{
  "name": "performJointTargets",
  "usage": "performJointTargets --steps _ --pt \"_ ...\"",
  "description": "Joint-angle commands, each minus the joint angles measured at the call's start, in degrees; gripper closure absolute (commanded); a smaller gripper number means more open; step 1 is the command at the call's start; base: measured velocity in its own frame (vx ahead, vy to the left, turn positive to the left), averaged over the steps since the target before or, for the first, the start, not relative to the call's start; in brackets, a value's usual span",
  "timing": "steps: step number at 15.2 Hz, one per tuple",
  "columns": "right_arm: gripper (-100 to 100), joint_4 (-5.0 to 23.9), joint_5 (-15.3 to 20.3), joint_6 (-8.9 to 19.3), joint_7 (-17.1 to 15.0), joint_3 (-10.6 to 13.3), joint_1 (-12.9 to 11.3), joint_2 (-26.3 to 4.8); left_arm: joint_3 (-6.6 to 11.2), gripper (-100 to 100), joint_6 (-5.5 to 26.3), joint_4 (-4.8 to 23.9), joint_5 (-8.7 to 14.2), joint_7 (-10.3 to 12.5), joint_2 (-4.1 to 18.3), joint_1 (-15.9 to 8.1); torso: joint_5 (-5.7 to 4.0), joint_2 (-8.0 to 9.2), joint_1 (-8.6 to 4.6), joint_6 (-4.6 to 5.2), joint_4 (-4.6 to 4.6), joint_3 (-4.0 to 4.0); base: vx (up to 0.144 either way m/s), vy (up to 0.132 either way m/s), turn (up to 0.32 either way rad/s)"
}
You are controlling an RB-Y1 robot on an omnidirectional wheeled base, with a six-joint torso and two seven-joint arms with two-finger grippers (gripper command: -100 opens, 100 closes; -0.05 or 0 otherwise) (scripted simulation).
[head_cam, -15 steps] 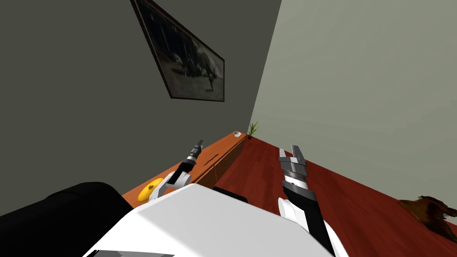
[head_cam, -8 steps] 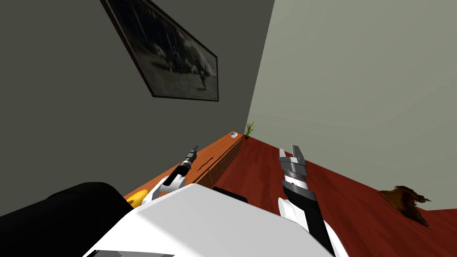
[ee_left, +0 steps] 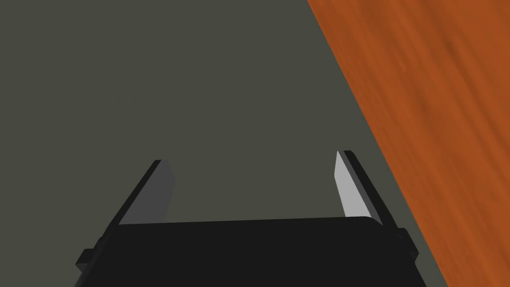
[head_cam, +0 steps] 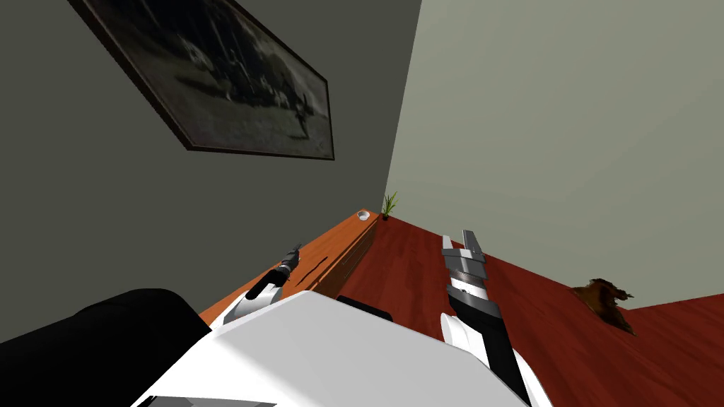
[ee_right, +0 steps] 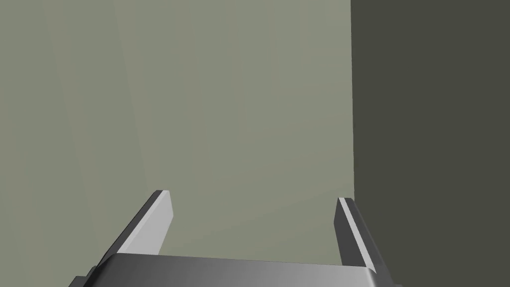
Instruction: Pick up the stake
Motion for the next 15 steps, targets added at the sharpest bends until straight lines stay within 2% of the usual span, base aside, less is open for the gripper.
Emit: performJointTargets --steps 1,2,3,4,5,7,8,9,10,12,13,14,15 --pt "0 0.00 0.00 0.00 0.00 0.00 0.00 0.00 1.14 -100 2.56 1.65 1.48 0.74 0.27 0.81 0.00 0.00 0.00 0.00 0.00 0.00 0.140 -0.053 -0.107" --pt "0 0.00 0.00 0.00 0.00 0.00 0.00 0.00 1.14 -100 2.56 1.65 1.48 0.74 0.27 0.81 0.00 0.03 0.01 -0.01 0.00 0.01 0.089 -0.025 -0.025" --pt "0 0.00 0.00 0.00 0.00 -0.01 0.00 0.00 2.42 -100 4.27 4.13 3.20 1.40 0.59 1.23 0.00 0.14 0.06 -0.02 0.02 0.07 0.102 -0.029 -0.085" --pt "0 0.00 0.00 0.00 0.00 0.00 0.00 0.00 2.42 -100 4.85 4.13 3.20 1.40 0.59 1.23 0.01 0.17 0.07 0.00 0.04 0.10 0.104 -0.037 -0.120" --pt "0 0.00 0.00 0.00 0.00 0.00 -0.01 0.00 3.69 -100 7.03 5.85 4.93 2.06 0.87 1.64 0.01 0.20 0.05 -0.01 0.04 0.11 0.130 -0.049 -0.166" --pt "0 0.00 0.00 0.00 0.00 0.00 0.00 0.00 3.69 -100 7.14 6.61 4.93 2.06 0.87 1.64 0.01 0.13 0.01 -0.01 0.02 0.07 0.109 -0.040 -0.063" --pt "0 0.00 0.00 0.00 0.00 -0.01 0.00 0.00 4.96 -100 9.27 9.09 6.65 2.71 1.12 2.06 0.00 0.21 0.04 -0.03 0.04 0.11 0.112 -0.028 -0.099" --pt "0 0.00 0.00 0.00 0.00 0.00 -0.01 0.00 4.96 -100 9.43 9.09 6.65 2.71 1.12 2.06 0.01 0.19 0.05 -0.01 0.04 0.11 0.125 -0.027 -0.107" --pt "0 0.00 0.00 0.00 0.00 0.00 0.00 0.00 6.22 -100 10.86 11.49 8.36 3.36 1.33 2.46 0.01 0.17 0.07 -0.01 0.04 0.09 0.140 -0.036 -0.154" --pt "0 0.00 0.00 0.00 0.00 0.00 0.00 0.00 6.22 -100 11.69 11.54 8.36 3.36 1.33 2.46 0.01 0.11 0.05 -0.01 0.02 0.06 0.109 -0.033 -0.059" --pt "0 0.00 0.00 0.00 0.00 -0.01 0.00 0.00 7.46 -100 13.50 13.97 10.04 4.01 1.51 2.86 0.00 0.20 0.05 -0.02 0.04 0.11 0.086 -0.026 -0.095" --pt "0 0.00 0.00 0.00 0.00 0.00 -0.01 0.00 7.46 -100 13.93 13.97 10.04 4.01 1.51 2.86 0.01 0.25 0.06 -0.01 0.05 0.14 0.101 -0.026 -0.106" --pt "0 0.00 0.00 0.00 0.00 0.00 -0.01 0.00 8.67 -100 15.49 16.36 11.70 4.64 1.66 3.24 0.00 0.24 0.06 -0.01 0.05 0.14 0.137 -0.028 -0.135"
